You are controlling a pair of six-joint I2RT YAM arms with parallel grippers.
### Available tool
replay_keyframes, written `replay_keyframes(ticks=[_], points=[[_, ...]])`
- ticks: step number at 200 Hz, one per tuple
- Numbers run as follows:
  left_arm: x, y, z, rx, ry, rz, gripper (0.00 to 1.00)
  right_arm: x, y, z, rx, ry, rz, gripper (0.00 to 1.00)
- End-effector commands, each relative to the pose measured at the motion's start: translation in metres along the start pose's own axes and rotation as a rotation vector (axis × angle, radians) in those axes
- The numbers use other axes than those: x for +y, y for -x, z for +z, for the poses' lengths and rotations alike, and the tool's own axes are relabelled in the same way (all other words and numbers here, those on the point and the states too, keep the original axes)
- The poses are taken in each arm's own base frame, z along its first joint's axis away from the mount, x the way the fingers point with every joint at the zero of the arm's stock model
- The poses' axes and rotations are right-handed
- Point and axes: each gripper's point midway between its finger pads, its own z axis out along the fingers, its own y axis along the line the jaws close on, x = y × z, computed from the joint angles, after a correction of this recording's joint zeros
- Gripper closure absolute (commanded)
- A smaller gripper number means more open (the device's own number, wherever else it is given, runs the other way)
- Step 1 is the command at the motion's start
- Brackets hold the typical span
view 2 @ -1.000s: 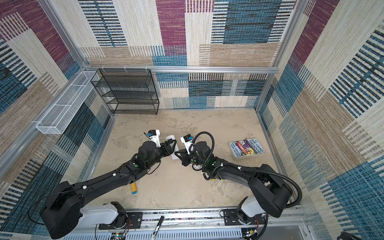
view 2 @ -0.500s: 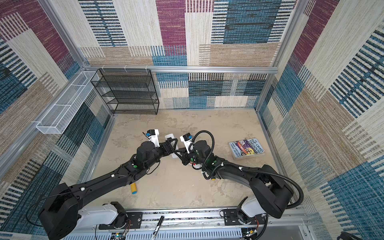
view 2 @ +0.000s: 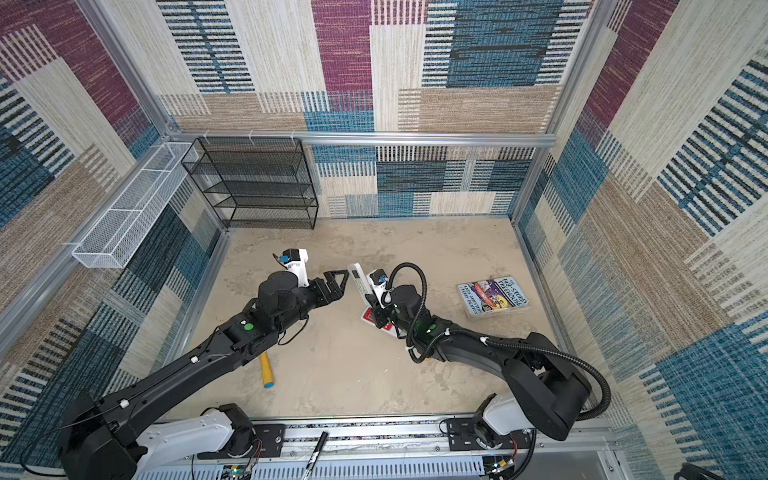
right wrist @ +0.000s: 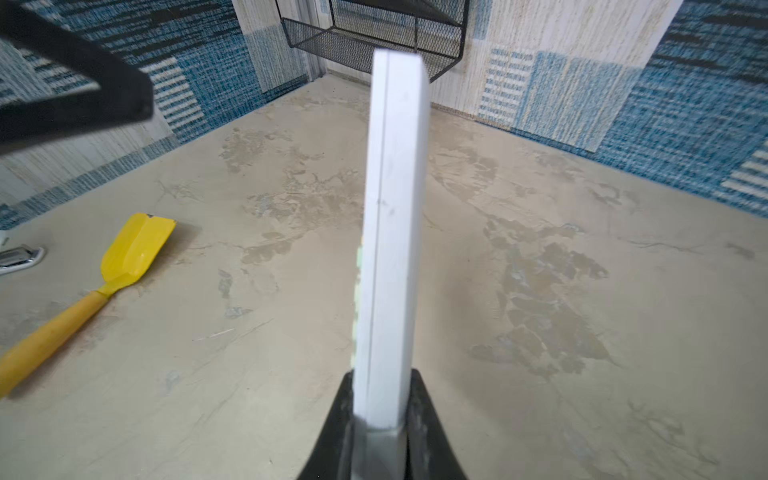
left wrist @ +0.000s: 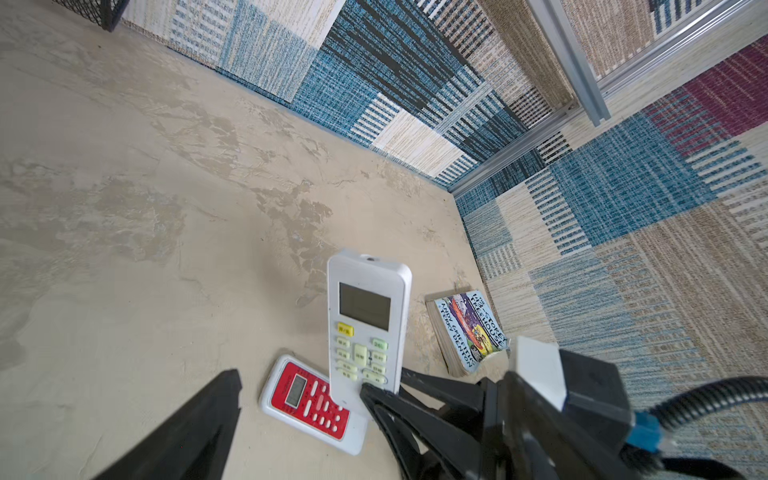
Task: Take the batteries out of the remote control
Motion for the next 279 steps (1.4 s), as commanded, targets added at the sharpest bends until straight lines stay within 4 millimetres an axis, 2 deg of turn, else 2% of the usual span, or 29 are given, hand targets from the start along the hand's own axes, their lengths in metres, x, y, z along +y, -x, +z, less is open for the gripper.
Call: replay_keyframes(ticks=[1,57,107,171,218,264,279], points=[[0.027,-0.020,-0.008,0.141,0.156,0.052,0.01,-0.017,0.022,-0.008,-0.092,-0.112,-0.135,0.92],[0.008,-0.020,0.003,0.266,0.124,0.013,0.01,-0.024,0.035,-0.017,-0.124,-0.166,-0.302,0.90],[-0.014,0.011,0.008,0.226,0.062,-0.027,0.01,-0.027,0.048,-0.015,-0.124,-0.199,-0.410,0.89],[-0.036,0.025,0.038,0.270,0.039,-0.012,0.01,-0.024,0.064,-0.012,-0.134,-0.195,-0.458,0.89],[-0.038,0.025,0.055,0.328,0.077,0.013,0.01,-0.029,0.069,-0.010,-0.124,-0.234,-0.501,0.89],[-0.030,0.017,0.065,0.373,0.104,0.007,0.17,-0.038,0.079,-0.008,-0.122,-0.299,-0.569,0.88],[-0.028,0.017,0.068,0.379,0.110,0.003,0.19,-0.039,0.084,-0.009,-0.132,-0.314,-0.598,0.88]])
